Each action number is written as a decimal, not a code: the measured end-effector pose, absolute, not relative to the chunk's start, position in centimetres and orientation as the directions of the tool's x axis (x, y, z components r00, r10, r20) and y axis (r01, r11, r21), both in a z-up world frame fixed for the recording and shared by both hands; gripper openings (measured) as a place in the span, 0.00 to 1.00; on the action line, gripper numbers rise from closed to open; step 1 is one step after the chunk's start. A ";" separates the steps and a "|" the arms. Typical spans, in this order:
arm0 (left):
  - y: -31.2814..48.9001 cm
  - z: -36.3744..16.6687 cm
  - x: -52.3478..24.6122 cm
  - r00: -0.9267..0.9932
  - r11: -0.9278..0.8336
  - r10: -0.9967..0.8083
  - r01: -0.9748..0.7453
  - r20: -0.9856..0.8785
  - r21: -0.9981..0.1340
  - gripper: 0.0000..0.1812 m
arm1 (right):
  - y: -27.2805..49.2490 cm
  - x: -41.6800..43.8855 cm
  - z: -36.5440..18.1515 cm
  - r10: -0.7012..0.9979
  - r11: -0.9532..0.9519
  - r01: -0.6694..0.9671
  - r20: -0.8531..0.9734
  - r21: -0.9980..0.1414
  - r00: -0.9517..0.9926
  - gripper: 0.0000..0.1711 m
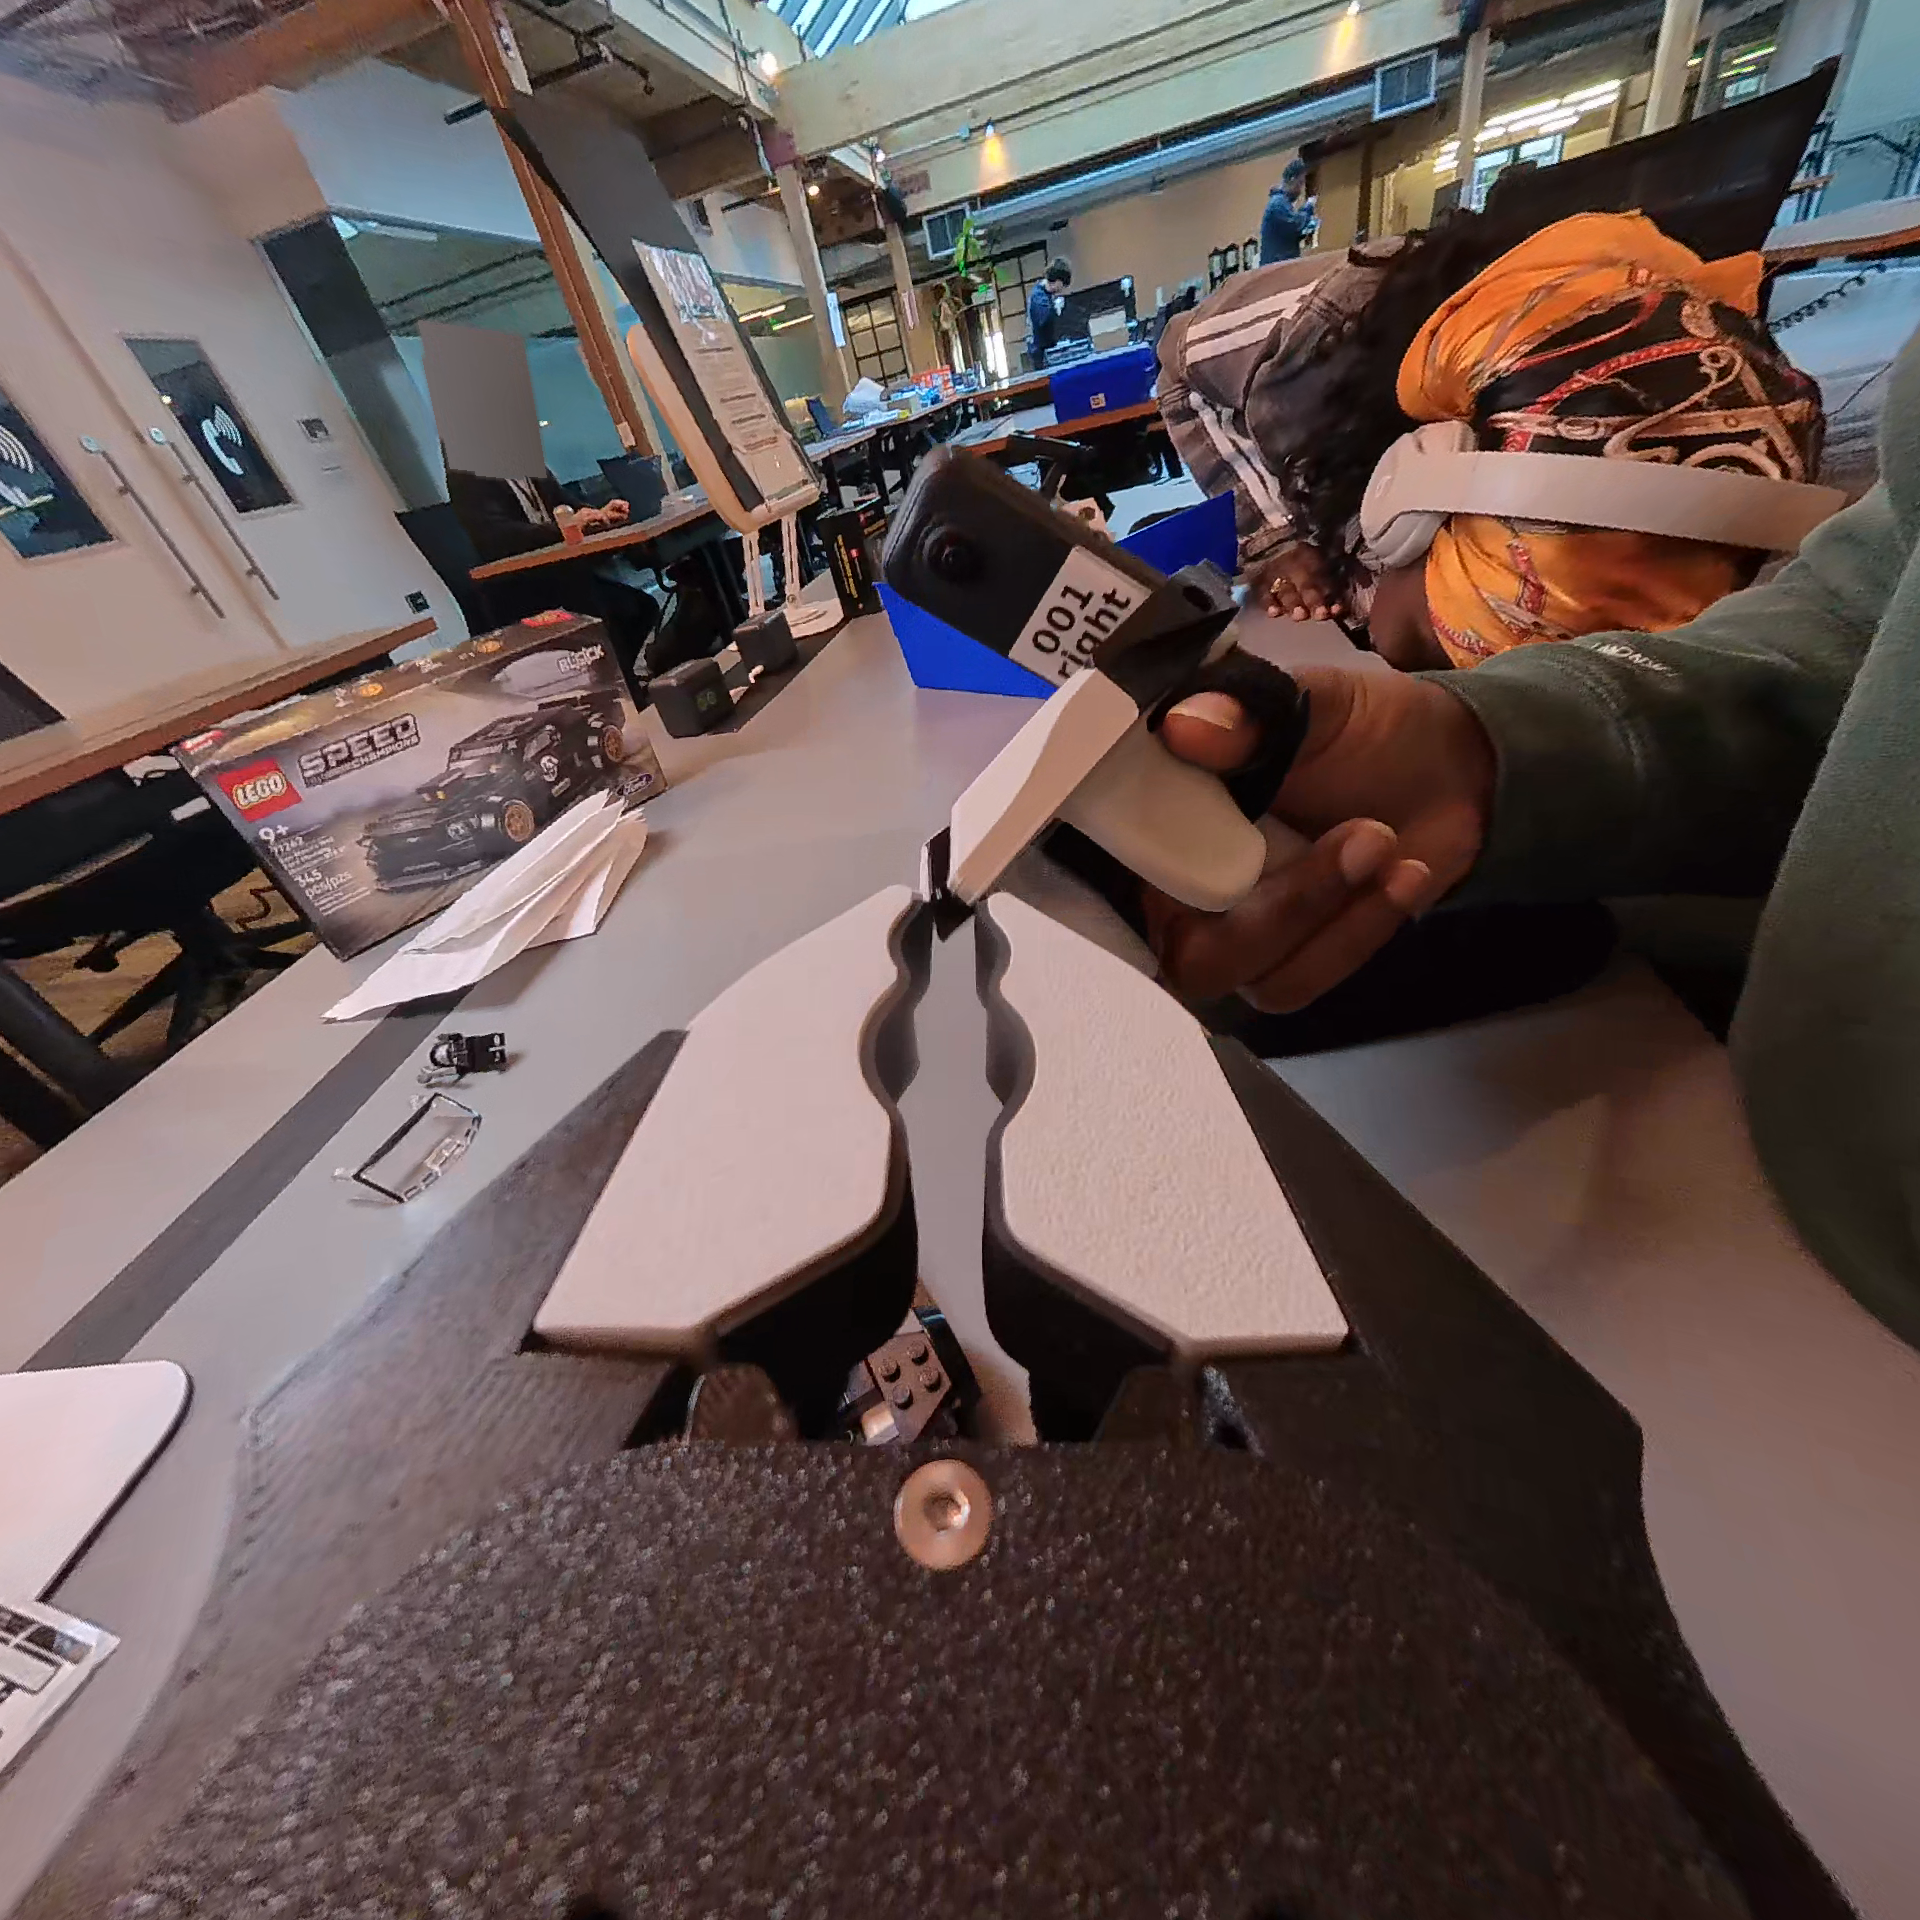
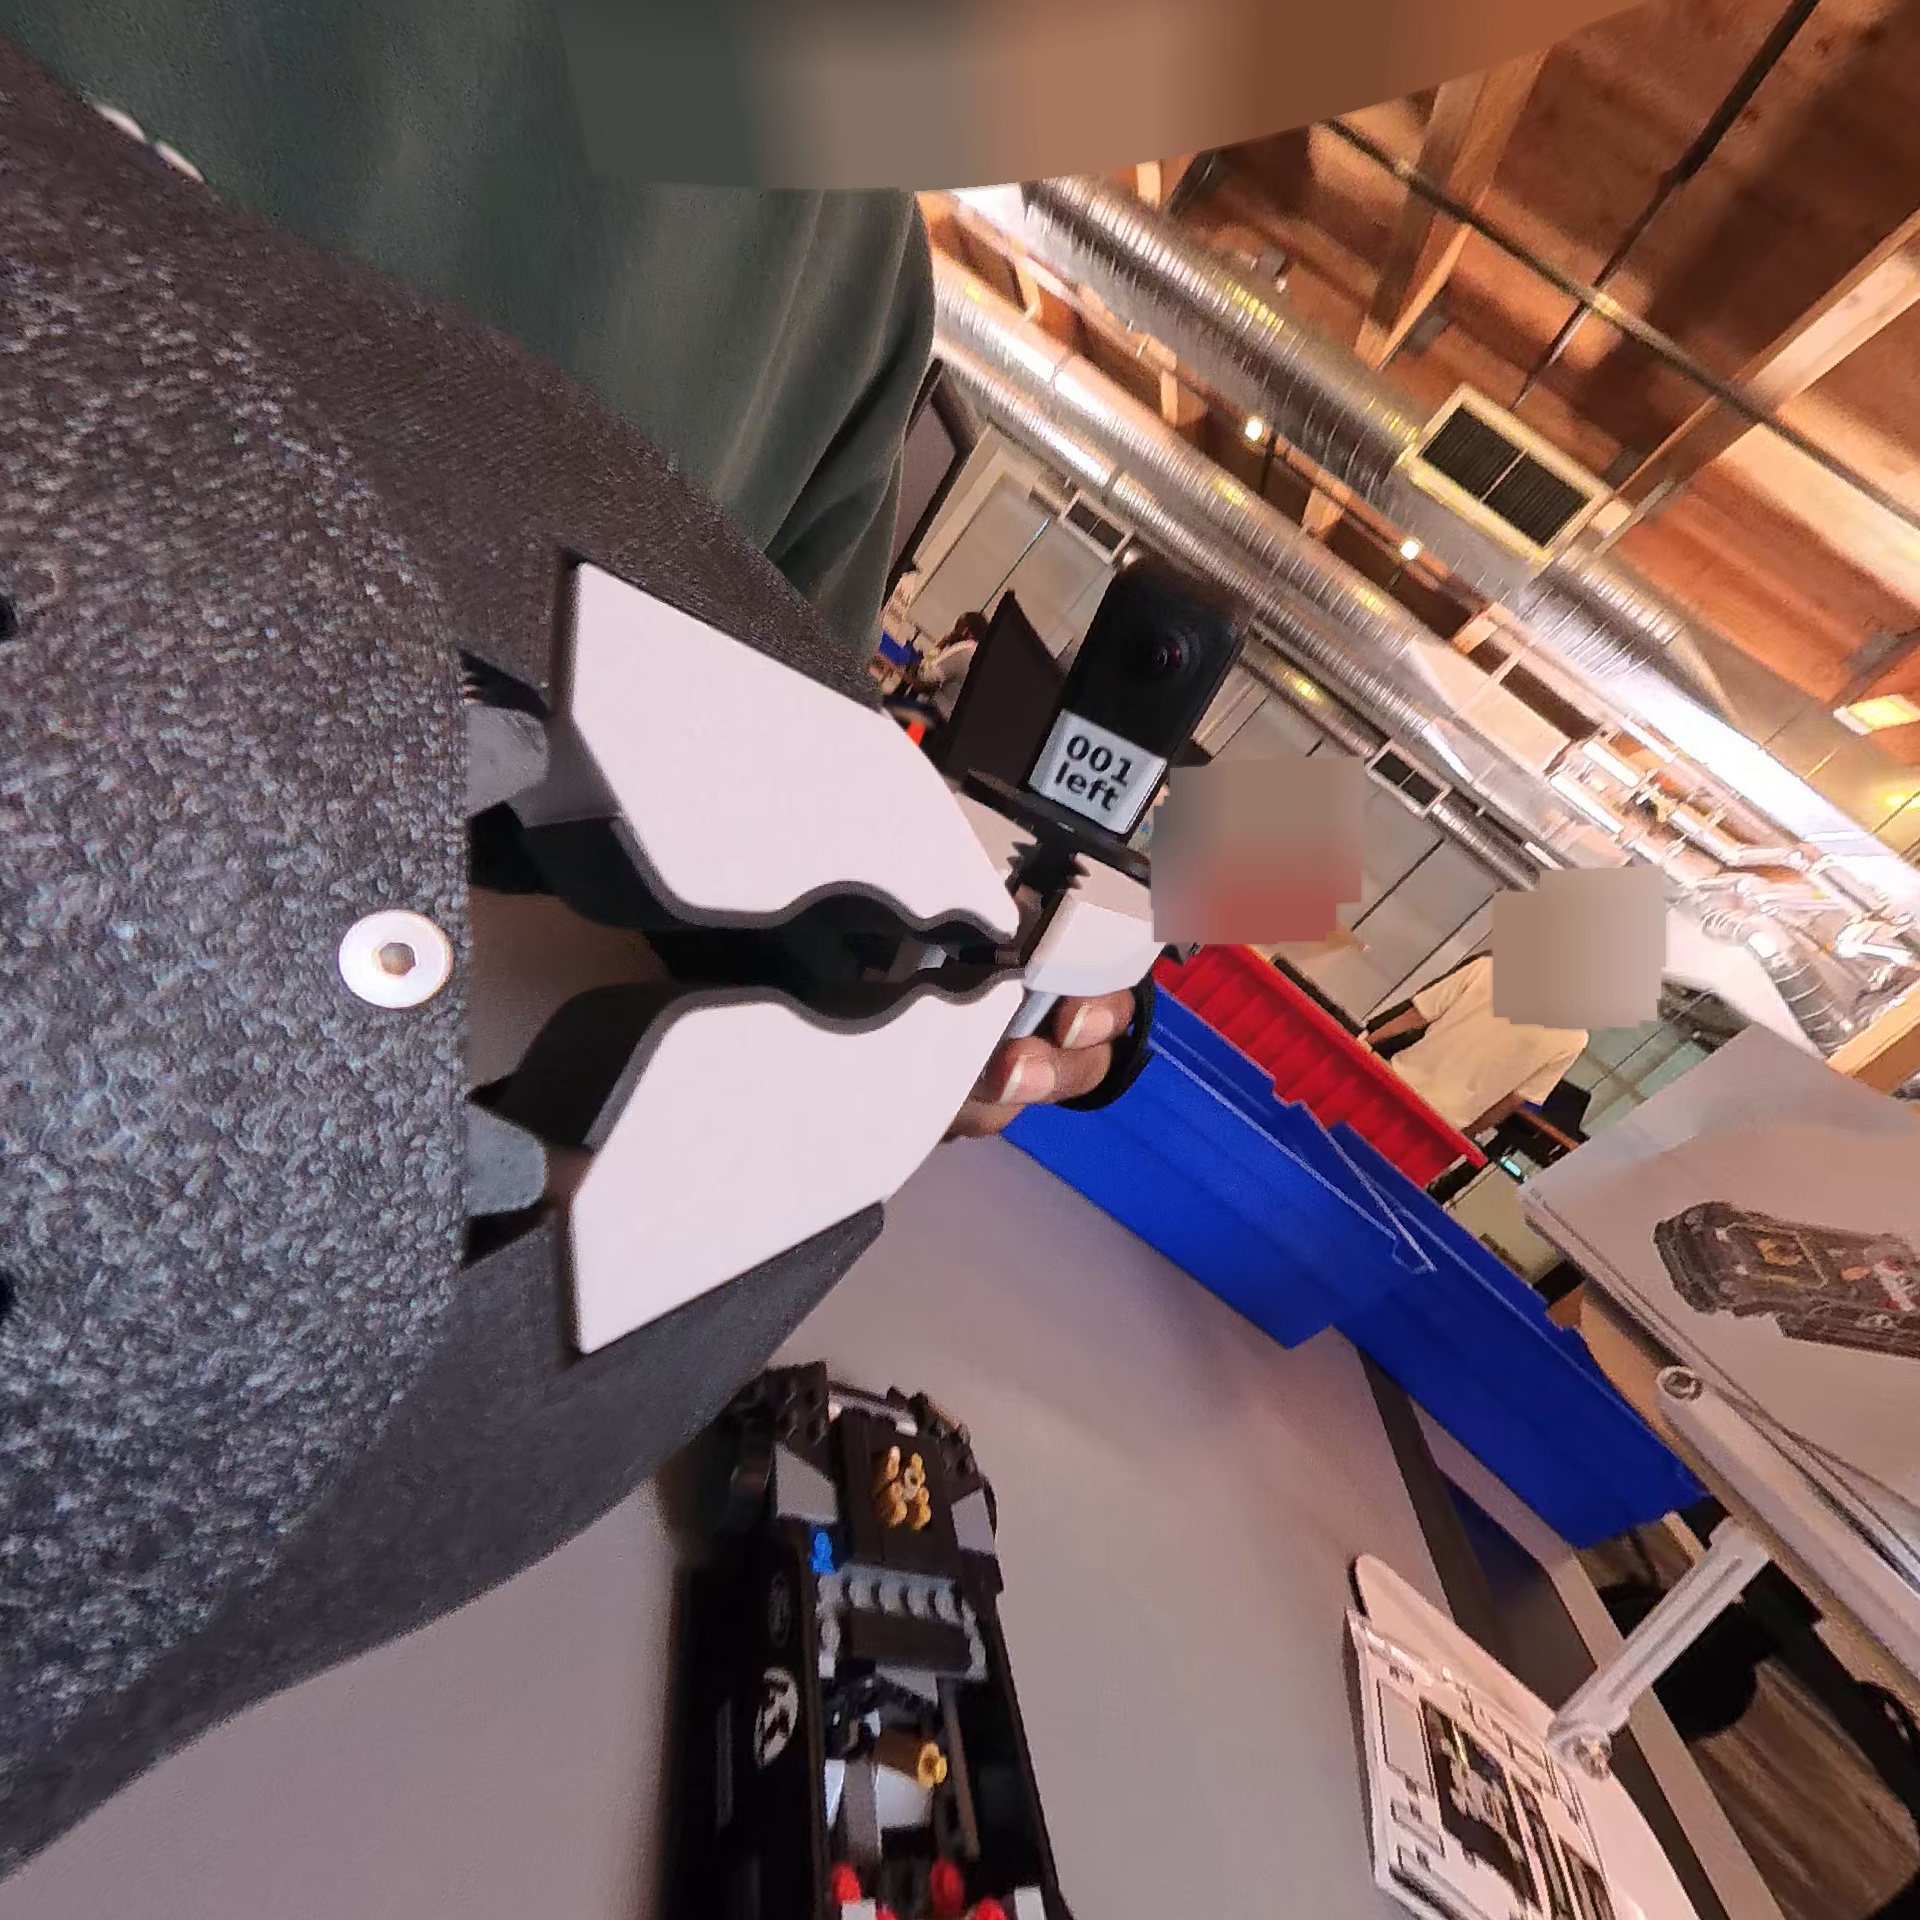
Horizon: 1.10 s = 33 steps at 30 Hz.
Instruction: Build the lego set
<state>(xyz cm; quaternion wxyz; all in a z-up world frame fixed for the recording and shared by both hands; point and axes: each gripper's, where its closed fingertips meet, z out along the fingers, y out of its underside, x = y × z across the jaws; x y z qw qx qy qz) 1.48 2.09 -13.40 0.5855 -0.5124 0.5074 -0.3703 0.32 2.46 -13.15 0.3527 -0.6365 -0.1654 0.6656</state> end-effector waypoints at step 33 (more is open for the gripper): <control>1.9 -13.8 1.1 -0.211 -0.752 -0.657 0.124 0.724 -0.647 0.12 | 2.2 0.1 -15.1 0.655 0.633 0.451 0.746 -0.629 0.120 0.02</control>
